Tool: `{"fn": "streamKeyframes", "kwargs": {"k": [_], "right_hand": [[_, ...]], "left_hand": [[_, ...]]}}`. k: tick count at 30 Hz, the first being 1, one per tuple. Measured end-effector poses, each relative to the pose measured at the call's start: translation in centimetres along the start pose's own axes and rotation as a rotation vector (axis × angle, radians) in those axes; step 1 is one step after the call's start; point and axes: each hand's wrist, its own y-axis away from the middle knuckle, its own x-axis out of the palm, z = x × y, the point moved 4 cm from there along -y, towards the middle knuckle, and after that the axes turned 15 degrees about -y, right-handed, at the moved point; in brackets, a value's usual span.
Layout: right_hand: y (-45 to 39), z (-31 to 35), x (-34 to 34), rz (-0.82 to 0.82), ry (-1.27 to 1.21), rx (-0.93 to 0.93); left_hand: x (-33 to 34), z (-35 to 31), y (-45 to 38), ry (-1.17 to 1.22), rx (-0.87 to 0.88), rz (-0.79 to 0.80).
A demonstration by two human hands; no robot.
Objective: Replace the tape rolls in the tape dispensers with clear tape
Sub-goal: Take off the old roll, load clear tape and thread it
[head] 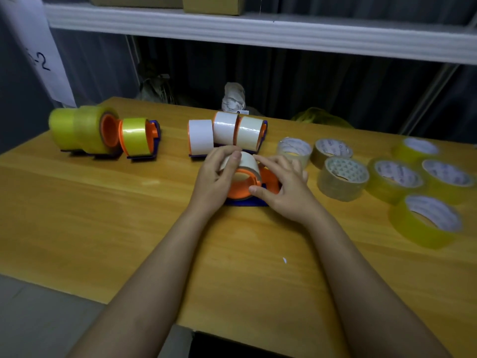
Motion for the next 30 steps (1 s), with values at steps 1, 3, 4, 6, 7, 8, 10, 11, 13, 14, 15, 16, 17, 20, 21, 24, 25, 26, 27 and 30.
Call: {"fn": "streamKeyframes", "kwargs": {"k": [1,3,4,6,7,8,10,11,13,14,15,16,17,20,21,24,25,26,27,30], "right_hand": [[0.0,-0.1,-0.1,0.008,-0.016,0.003],[0.1,-0.3,-0.1,0.024,-0.093,0.017],[0.1,-0.3,-0.1,0.027,-0.126,0.022],[0.2,-0.3,-0.1,0.017,-0.155,0.030],[0.2,-0.2,0.0,0.011,-0.158,0.032],[0.2,-0.1,0.0,0.007,-0.159,0.033],[0.0,-0.1,0.1,-0.004,-0.155,0.031],[-0.1,-0.1,0.1,-0.009,-0.152,0.030],[0.0,-0.1,0.2,-0.007,-0.137,0.033],[0.0,0.0,0.2,-0.001,-0.127,0.036],[0.1,0.0,0.1,0.001,-0.122,0.038],[0.2,0.1,0.0,0.003,-0.119,0.039],[0.2,0.2,-0.1,0.009,-0.114,0.037],[0.2,0.4,-0.2,0.018,-0.109,0.041],[0.2,0.4,-0.3,0.017,-0.118,0.045],[0.4,0.1,-0.6,0.020,-0.164,0.056],[0.4,0.0,-0.7,0.015,-0.178,0.056],[0.4,-0.1,-0.9,0.005,-0.196,0.053],[0.5,-0.2,-1.1,-0.008,-0.217,0.052],[0.7,-0.3,-1.6,-0.033,-0.245,0.079]], "left_hand": [[0.0,0.0,-0.1,0.001,0.012,-0.002],[-0.1,-0.1,-0.2,-0.005,0.042,-0.023],[0.0,-0.1,-0.2,-0.014,0.056,-0.033],[0.0,0.0,-0.1,-0.037,0.070,-0.026],[0.0,0.1,0.0,-0.045,0.071,-0.014],[0.0,0.1,0.1,-0.051,0.070,-0.001],[0.0,0.0,0.3,-0.085,0.082,0.021],[0.0,-0.1,0.3,-0.113,0.094,0.034],[-0.1,-0.4,0.6,-0.168,0.120,0.072],[-0.1,-0.4,0.7,-0.186,0.127,0.095],[-0.2,-0.4,0.8,-0.199,0.135,0.124],[-0.2,-0.3,0.8,-0.206,0.138,0.158],[-0.3,-0.3,0.8,-0.209,0.137,0.191],[-0.4,-0.2,0.8,-0.222,0.128,0.261],[-0.3,-0.2,0.8,-0.227,0.115,0.275],[-0.1,-0.4,0.9,-0.240,0.097,0.288],[0.0,-0.5,0.8,-0.233,0.096,0.288],[0.0,-0.7,0.6,-0.212,0.092,0.290],[-0.1,-0.8,0.3,-0.176,0.076,0.301],[0.0,-0.9,-0.2,-0.043,0.006,0.393]]}}
